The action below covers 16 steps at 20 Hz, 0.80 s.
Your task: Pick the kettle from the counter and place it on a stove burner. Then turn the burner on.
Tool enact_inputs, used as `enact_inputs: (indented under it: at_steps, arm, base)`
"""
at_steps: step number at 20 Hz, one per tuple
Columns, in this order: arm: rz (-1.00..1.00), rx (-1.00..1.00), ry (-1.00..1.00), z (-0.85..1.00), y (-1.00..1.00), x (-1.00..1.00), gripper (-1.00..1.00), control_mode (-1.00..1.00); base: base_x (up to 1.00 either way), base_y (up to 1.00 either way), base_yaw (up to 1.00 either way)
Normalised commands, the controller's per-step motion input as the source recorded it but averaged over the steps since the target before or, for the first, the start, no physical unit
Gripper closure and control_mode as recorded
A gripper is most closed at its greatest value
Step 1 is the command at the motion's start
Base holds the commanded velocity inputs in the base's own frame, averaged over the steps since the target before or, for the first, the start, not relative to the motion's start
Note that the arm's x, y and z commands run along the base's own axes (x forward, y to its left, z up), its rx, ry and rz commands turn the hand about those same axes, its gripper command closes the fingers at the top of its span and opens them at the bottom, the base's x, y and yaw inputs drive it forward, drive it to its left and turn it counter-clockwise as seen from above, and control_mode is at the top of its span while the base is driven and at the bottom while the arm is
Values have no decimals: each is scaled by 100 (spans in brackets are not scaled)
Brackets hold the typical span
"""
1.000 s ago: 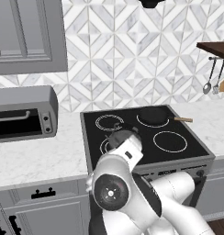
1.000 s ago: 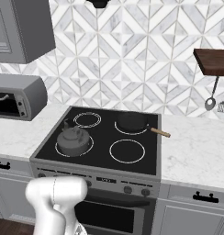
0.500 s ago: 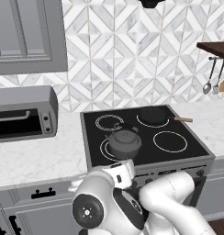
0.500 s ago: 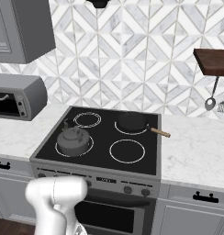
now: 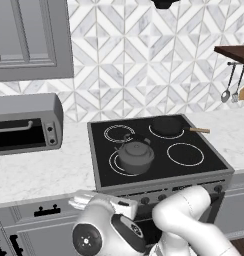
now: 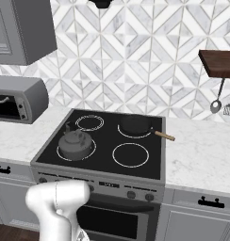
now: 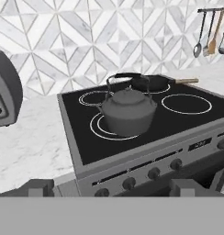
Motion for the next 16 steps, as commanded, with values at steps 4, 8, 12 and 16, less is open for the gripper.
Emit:
enact_inputs:
  at_steps: [4,8,12,16]
  arm:
    - [-2,30,-20,-67,-5,0,-100,-100]
    - [1,21,-16,-49,-14,0,-100,-100]
    - [8,11,-4,-34,-39,0,-100,-100]
    - [2,0,0,-7,-35,0,-100,-100]
  base:
    - [0,0,0]
    - [0,0,0]
    - [0,0,0]
    - [0,0,0]
